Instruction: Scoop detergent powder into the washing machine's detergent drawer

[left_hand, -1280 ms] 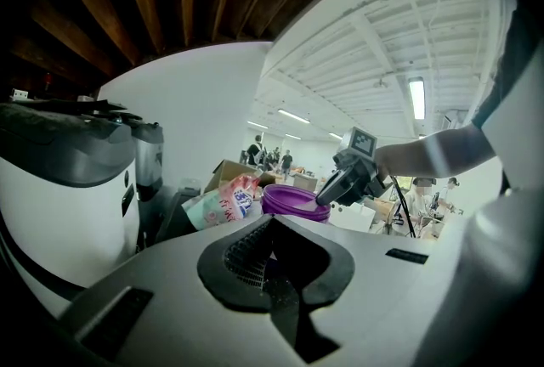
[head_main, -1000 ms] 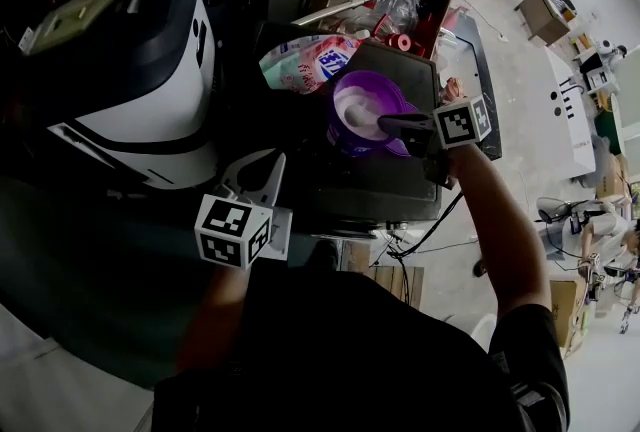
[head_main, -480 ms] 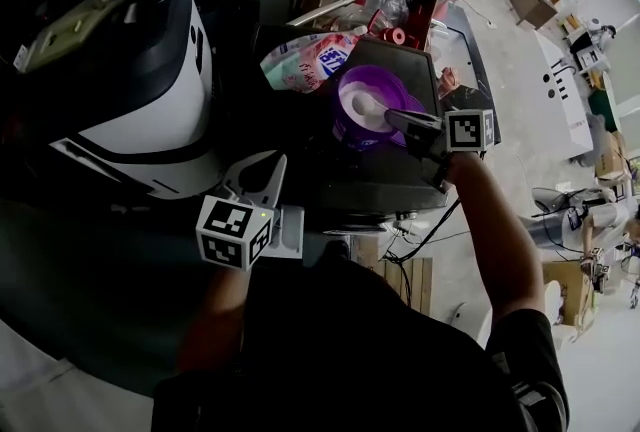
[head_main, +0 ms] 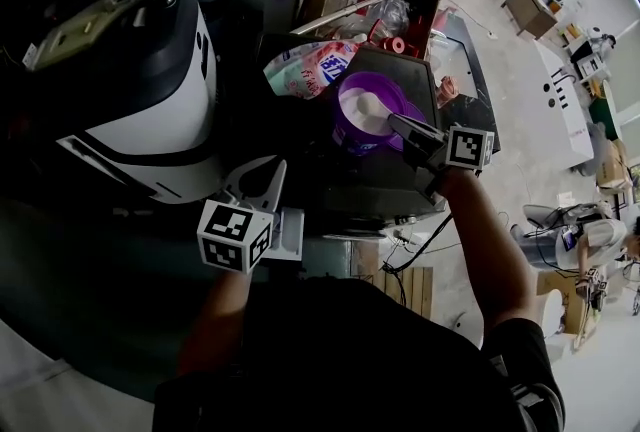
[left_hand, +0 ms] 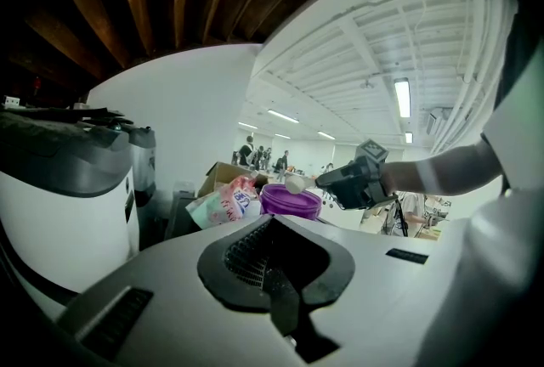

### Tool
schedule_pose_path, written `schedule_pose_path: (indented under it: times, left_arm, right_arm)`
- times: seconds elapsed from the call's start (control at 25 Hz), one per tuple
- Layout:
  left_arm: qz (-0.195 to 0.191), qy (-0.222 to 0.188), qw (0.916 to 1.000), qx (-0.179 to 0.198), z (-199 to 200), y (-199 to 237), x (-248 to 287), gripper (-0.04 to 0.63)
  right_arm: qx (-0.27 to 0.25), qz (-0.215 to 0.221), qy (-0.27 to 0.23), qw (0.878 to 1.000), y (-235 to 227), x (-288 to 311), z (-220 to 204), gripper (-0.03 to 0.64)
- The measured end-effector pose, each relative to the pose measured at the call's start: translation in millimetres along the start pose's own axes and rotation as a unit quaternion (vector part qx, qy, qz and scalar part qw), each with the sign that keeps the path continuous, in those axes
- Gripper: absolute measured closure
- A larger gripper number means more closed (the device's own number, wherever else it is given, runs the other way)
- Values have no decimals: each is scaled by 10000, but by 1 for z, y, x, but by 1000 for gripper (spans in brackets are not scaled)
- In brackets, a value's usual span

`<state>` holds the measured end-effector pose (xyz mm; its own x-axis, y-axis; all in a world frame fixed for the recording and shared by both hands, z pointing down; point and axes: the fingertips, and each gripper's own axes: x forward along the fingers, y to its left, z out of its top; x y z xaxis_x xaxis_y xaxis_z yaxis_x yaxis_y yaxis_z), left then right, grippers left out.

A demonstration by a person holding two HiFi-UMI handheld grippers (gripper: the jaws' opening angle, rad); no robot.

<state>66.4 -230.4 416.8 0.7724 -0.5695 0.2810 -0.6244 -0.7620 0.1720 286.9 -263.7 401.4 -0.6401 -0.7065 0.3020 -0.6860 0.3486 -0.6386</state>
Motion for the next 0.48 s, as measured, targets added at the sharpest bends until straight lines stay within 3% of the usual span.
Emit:
schedule_pose_path:
  times: [0.28, 0.48]
  left_arm:
    - [150, -38, 9999, -10, 1, -19, -2, 588]
    - [338, -25, 9994, 16, -1, -36, -9, 588]
  right_arm:
    - [559, 48, -683, 9961, -8, -20, 6, 597]
    - [681, 142, -730, 9949, -8, -34, -2, 598]
